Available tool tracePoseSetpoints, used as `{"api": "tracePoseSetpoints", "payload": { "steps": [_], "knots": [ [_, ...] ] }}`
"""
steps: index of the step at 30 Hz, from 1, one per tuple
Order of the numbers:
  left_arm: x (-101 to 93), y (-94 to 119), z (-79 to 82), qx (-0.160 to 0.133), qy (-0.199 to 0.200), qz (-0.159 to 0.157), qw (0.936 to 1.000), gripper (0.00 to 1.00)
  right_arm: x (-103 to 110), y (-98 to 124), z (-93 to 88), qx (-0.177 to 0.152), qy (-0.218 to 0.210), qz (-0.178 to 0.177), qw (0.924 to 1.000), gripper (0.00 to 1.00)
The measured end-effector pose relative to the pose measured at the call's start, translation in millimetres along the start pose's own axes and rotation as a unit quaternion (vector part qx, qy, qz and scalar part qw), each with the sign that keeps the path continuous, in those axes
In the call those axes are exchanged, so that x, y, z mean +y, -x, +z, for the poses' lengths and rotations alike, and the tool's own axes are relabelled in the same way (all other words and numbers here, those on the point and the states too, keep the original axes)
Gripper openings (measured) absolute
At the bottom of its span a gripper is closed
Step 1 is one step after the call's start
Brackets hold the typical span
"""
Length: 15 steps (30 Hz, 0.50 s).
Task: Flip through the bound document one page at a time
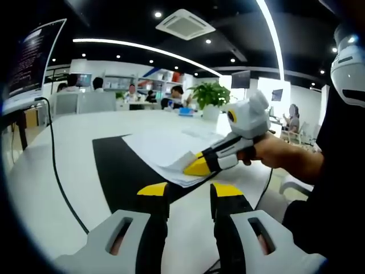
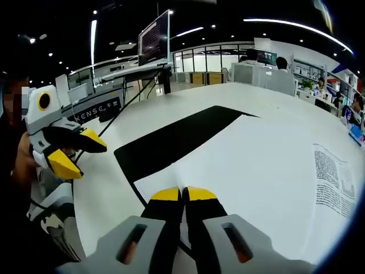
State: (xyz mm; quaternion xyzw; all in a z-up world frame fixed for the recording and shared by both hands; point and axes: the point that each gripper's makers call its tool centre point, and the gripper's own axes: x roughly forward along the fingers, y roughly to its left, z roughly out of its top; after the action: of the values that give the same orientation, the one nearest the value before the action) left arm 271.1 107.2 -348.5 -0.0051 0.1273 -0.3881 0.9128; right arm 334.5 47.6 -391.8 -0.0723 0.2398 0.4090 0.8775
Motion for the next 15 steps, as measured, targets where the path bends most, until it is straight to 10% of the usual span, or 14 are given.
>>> {"api": "tracePoseSetpoints", "payload": {
  "steps": [15],
  "knots": [
    [0.5, -3.1, -0.1, 0.004, -0.002, -0.004, 1.0000, 0.31, 4.4, -1.6, 0.6, 0.001, 0.008, -0.004, 1.0000, 0.10]
  ]
}}
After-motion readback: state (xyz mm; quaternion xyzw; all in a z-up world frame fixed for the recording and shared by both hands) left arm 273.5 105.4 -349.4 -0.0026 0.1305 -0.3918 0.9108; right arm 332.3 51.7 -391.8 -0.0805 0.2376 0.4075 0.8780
